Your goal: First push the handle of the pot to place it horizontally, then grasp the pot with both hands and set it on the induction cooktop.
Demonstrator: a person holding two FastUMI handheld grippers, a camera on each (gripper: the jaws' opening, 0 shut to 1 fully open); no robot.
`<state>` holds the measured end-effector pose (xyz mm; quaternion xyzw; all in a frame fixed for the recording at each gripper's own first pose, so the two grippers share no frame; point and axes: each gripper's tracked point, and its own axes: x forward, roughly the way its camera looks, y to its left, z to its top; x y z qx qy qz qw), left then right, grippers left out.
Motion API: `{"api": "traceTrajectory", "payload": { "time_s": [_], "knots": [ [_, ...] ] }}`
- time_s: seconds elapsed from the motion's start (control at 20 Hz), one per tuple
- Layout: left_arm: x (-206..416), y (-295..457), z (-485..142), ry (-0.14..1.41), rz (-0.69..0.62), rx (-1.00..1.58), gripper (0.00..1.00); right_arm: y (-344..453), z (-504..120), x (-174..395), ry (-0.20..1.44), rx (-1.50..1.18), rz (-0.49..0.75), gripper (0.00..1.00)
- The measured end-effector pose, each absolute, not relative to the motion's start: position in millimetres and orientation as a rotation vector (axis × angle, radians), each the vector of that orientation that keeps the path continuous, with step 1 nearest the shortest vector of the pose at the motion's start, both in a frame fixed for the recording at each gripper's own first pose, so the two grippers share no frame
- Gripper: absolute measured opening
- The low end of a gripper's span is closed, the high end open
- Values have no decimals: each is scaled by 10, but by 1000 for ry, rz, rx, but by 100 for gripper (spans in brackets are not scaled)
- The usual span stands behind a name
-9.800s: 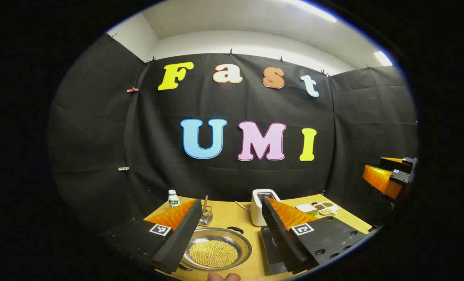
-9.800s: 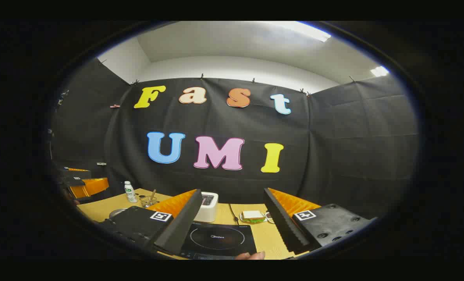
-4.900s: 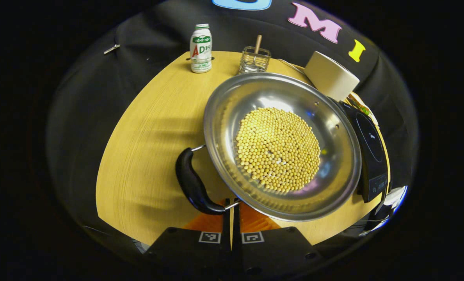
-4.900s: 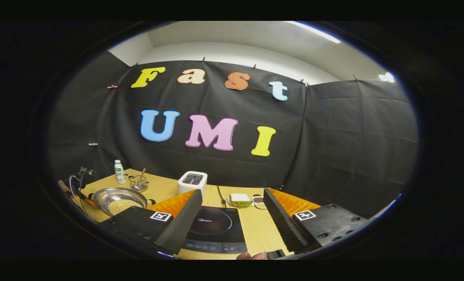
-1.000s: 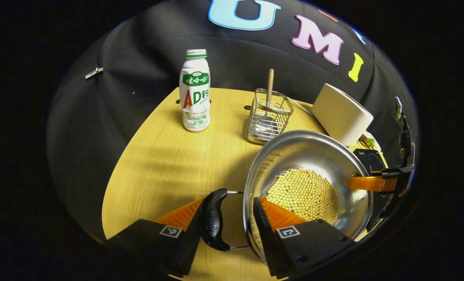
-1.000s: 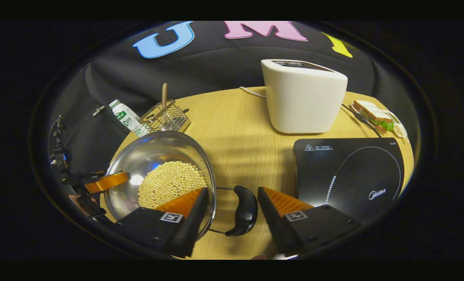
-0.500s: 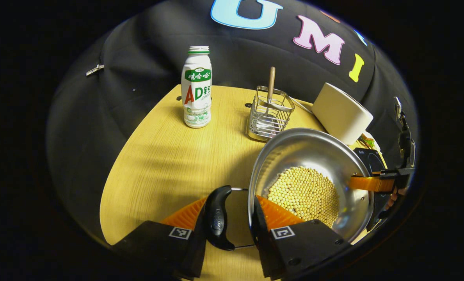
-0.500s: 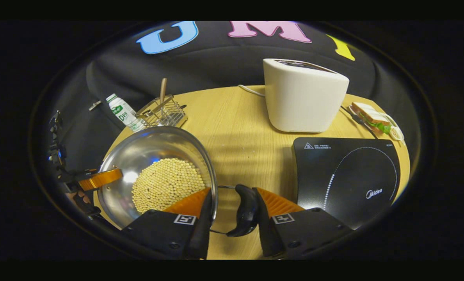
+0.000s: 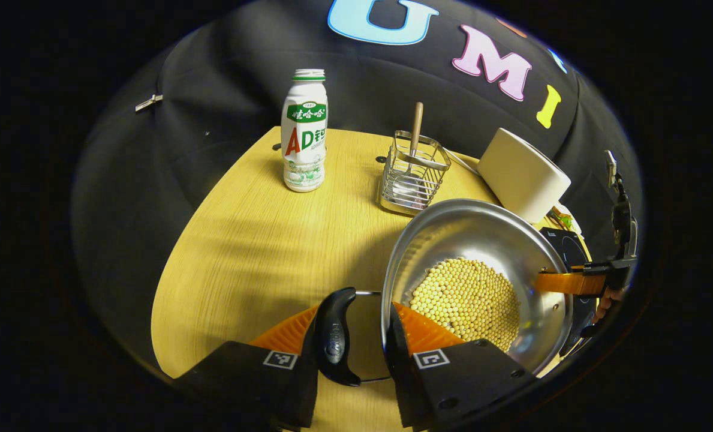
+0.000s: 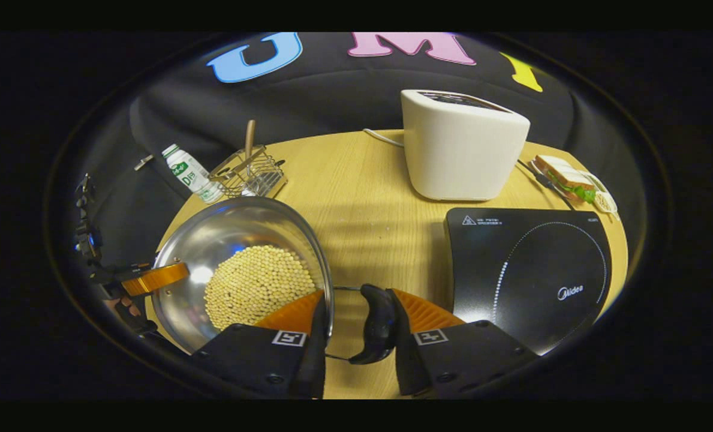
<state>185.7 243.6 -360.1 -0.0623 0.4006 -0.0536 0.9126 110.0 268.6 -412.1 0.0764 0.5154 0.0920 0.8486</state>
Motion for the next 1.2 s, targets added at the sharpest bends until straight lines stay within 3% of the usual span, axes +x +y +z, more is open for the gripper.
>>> {"api": "traceTrajectory", "payload": {
  "time_s": [0.45,1.2],
  "knots": [
    [1681,1995,-3013,832,-117,-84,55,2211,-3606,1004,1104,194,190,50],
    [1689,301,-2560,804,-202,-60,55,516,-3180,960,1069,205,115,49]
  ]
}}
